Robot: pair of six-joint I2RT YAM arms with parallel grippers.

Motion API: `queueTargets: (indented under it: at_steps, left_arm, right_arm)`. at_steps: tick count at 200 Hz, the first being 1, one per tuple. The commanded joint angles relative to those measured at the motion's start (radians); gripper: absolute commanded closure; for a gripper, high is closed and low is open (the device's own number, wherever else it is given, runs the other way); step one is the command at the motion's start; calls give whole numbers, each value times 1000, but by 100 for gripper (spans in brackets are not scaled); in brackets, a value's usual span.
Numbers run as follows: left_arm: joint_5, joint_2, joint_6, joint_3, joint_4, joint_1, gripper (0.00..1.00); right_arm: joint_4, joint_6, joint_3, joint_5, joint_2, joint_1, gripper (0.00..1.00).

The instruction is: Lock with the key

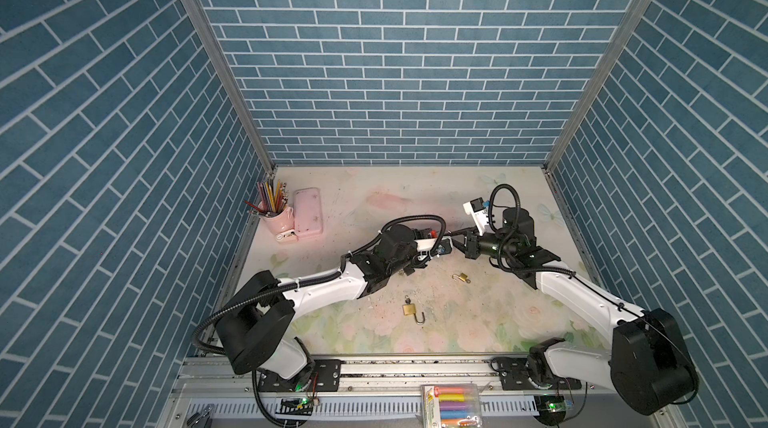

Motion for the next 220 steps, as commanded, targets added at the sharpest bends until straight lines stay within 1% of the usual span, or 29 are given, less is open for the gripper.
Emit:
queueTargets:
  at_steps: [1, 37, 74, 121, 146, 164, 180, 185, 194, 199, 220]
  left_arm:
    - [-10, -1, -14, 30, 173, -5, 100]
    - [93, -10, -79, 71, 136, -6, 100]
    - [148, 1, -143, 94, 151, -6, 100]
    - [139, 26, -220, 90, 190, -2, 100]
    - [136, 35, -276, 73, 199, 15, 100]
    - [137, 33, -315, 52, 204, 29, 100]
    - [141, 28, -348, 30, 209, 41, 100]
    - [140, 27, -357, 25, 209, 43, 100]
    - [141, 23, -374, 15, 211, 48, 100]
    - [143, 21, -383, 11, 211, 50, 100]
    - [145, 15, -416, 8, 198, 53, 100]
  right_arm:
    - [-30, 46, 10, -119, 20, 26, 100]
    - [-18, 39, 5, -110, 66, 33, 100]
    - [-21, 29, 17, -120, 123, 44, 100]
    - [-55, 10, 42, -90, 133, 44, 100]
    - [-105, -16, 73, -49, 115, 41, 89]
    - [-148, -39, 96, -21, 91, 32, 85]
    - [-174, -50, 111, -2, 58, 13, 78]
    - [-181, -51, 113, 2, 46, 5, 74]
    - [-193, -56, 120, 7, 27, -5, 62]
    - [-202, -63, 123, 7, 15, -10, 57]
    - [-235, -90, 139, 17, -37, -16, 44]
